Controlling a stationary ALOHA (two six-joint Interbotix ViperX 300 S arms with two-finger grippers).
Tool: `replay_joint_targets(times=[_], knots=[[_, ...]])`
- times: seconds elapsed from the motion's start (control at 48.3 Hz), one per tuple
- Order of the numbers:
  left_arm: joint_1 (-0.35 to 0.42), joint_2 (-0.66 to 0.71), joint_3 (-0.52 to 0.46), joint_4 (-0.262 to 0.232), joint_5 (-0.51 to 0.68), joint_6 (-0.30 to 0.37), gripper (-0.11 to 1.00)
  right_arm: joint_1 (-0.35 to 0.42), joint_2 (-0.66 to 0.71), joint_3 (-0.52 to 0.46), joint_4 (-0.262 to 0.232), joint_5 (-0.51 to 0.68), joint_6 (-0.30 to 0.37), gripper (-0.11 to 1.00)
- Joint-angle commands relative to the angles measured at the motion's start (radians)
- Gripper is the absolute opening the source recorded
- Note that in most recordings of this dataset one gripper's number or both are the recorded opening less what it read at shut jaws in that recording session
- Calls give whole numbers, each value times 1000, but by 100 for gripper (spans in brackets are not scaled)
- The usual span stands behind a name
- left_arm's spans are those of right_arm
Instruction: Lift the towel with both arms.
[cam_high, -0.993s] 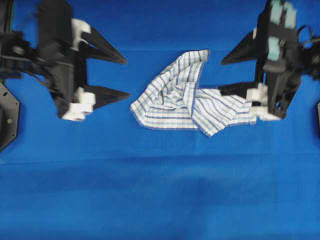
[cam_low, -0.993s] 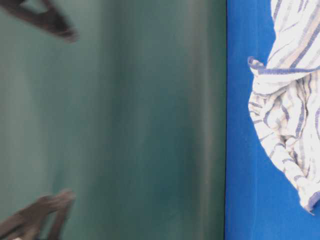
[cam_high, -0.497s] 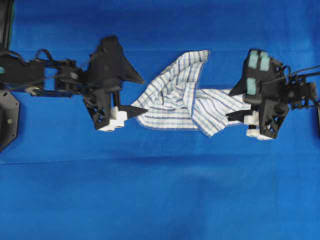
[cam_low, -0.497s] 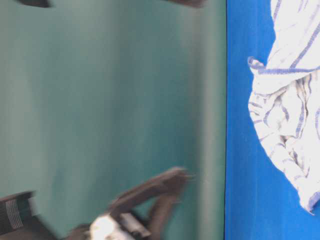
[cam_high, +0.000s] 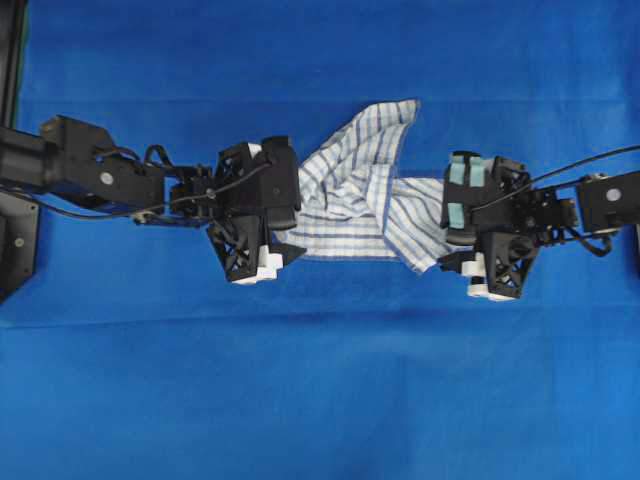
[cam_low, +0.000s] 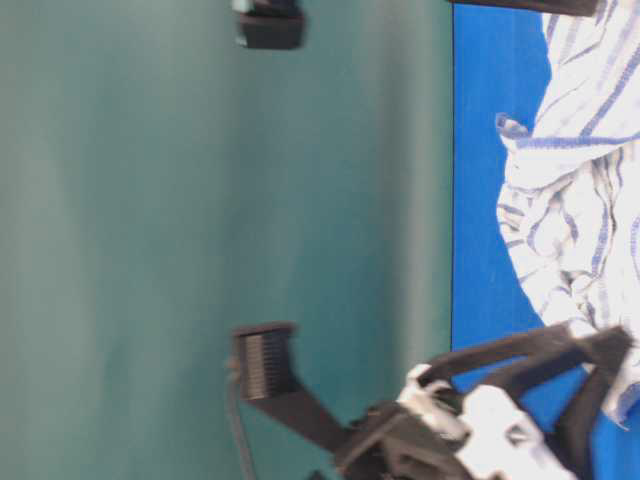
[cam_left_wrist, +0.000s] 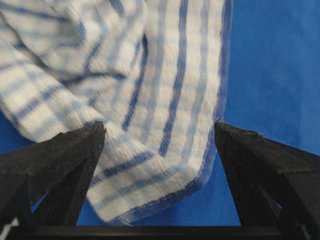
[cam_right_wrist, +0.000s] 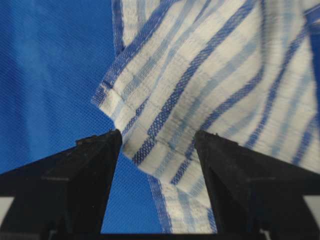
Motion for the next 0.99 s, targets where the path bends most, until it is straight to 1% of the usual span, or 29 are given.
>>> replay_joint_targets(times=[0.0, 0.124, 0.228, 0.29, 0.331, 0.372, 0.435, 0.497, 0.517, 0.559, 0.6, 0.641, 0.662, 0.683, 0.703, 0.848, 0.972], knots=[[-6, 15, -8, 2, -23, 0, 91, 3, 23, -8, 2, -26, 2, 64], [-6, 38, -8, 2, -26, 2, 91, 3, 55, -14, 2, -31, 2, 64], [-6, 46, -11, 2, -21, 2, 88, 3, 63, -17, 2, -31, 2, 64], [-6, 48, -11, 2, -20, 2, 85, 3, 63, -17, 2, -31, 2, 64], [-6, 48, -9, 2, -18, 2, 81, 0, 63, -17, 2, -31, 0, 64], [-8, 48, -8, 2, -18, 2, 75, -3, 64, -15, 0, -32, 0, 63], [-6, 51, -5, 2, -8, 2, 61, -11, 66, -11, -3, -35, -2, 61], [-6, 51, -5, 2, 12, 2, 44, -20, 66, -6, -6, -37, -3, 55], [-6, 51, -5, 2, 18, 2, 37, -23, 66, -5, -8, -37, -3, 50], [-6, 51, -6, 2, 32, 2, 25, -25, 66, -5, -6, -37, -5, 40], [-6, 49, -8, 2, 46, 2, 15, -25, 64, -5, -6, -37, -8, 26], [-5, 51, -9, 2, 58, 2, 6, -25, 64, -8, -8, -37, -8, 14], [-5, 51, -9, 2, 61, 2, 4, -25, 64, -8, -6, -37, -8, 9], [-3, 49, -9, 2, 64, 0, 4, -25, 64, -8, -6, -37, -8, 5], [-3, 49, -9, 0, 66, 0, 4, -25, 64, -8, -6, -38, -8, 5], [5, 21, -9, 2, 84, -5, 4, -25, 57, -14, -5, -34, -2, 5], [14, -64, -11, 0, 153, -8, 4, -25, 3, -28, 3, -12, 2, 5]])
